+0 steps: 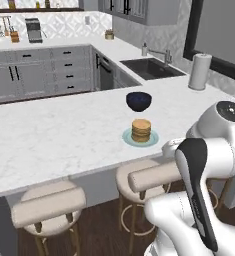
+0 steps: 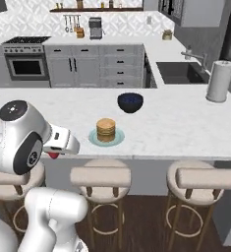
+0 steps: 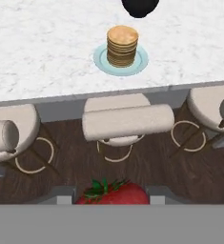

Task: Take the strawberry from the fridge and place it on top of the pancake, located on the dining counter.

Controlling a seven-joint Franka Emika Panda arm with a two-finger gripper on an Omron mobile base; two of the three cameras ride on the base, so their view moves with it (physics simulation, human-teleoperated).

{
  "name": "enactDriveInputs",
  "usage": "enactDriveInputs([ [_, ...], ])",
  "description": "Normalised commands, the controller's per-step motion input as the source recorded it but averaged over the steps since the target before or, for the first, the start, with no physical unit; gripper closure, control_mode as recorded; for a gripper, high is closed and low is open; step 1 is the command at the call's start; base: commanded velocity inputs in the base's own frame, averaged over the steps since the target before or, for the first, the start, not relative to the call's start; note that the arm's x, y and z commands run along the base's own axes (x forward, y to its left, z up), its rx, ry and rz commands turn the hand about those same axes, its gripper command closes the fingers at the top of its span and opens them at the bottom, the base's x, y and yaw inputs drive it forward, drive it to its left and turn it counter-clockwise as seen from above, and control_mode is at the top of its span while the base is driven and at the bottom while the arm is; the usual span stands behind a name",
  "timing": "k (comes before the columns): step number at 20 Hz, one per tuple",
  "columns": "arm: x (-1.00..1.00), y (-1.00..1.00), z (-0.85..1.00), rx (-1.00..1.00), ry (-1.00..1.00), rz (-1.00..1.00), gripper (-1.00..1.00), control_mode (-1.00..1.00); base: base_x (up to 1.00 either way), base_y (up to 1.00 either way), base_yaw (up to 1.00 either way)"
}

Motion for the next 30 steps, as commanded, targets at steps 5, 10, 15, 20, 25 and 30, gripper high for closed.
enactDriveInputs([
  [5, 0.0, 0.0, 0.0, 0.0, 0.0, 0.0, 1.0, 1.0, 0.11, -0.77, 0.62],
  [10, 0.0, 0.0, 0.0, 0.0, 0.0, 0.0, 1.0, 1.0, 0.32, -0.62, -0.1],
  [15, 0.0, 0.0, 0.0, 0.0, 0.0, 0.0, 1.0, 1.0, 0.14, 0.64, -0.29],
  [20, 0.0, 0.0, 0.0, 0.0, 0.0, 0.0, 1.0, 1.0, 0.11, 0.27, -0.02],
  [25, 0.0, 0.0, 0.0, 0.0, 0.0, 0.0, 1.0, 1.0, 0.33, -0.24, 0.0],
  [30, 0.0, 0.0, 0.0, 0.0, 0.0, 0.0, 1.0, 1.0, 0.64, -0.11, 0.0],
])
